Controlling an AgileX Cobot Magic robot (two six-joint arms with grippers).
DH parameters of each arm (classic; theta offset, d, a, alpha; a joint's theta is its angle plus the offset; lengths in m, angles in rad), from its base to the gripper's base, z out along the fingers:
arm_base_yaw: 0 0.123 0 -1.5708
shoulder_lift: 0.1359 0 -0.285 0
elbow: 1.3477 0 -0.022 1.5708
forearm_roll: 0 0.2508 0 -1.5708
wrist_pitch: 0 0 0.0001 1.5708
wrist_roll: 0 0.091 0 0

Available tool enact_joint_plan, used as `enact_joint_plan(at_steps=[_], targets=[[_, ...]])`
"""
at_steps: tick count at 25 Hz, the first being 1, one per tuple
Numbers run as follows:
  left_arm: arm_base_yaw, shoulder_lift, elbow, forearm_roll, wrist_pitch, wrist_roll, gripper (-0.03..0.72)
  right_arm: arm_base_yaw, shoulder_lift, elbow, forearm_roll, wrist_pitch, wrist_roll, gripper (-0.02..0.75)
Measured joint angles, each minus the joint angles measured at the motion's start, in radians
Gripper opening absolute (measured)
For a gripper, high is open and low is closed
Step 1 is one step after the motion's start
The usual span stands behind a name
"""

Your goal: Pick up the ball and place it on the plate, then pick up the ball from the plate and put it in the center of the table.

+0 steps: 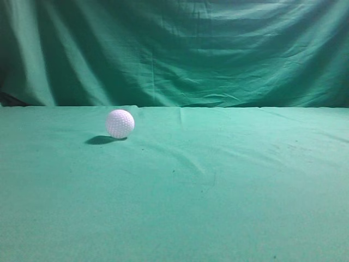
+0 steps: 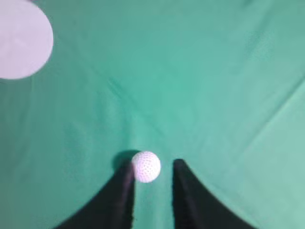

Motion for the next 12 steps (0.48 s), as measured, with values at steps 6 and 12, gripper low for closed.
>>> enact_joint_plan(at_steps=[6,12], targets=[[0.000,0.000,0.000,0.000,-0.001,0.000,0.000,0.000,-0.151,0.000,-0.070,0.026,0.002,0.056],[0.000,-0.042,0.017,0.000,-0.005,0.013,0.000,0.000,-0.319,0.036,-0.091,0.032,0.033,0.056]])
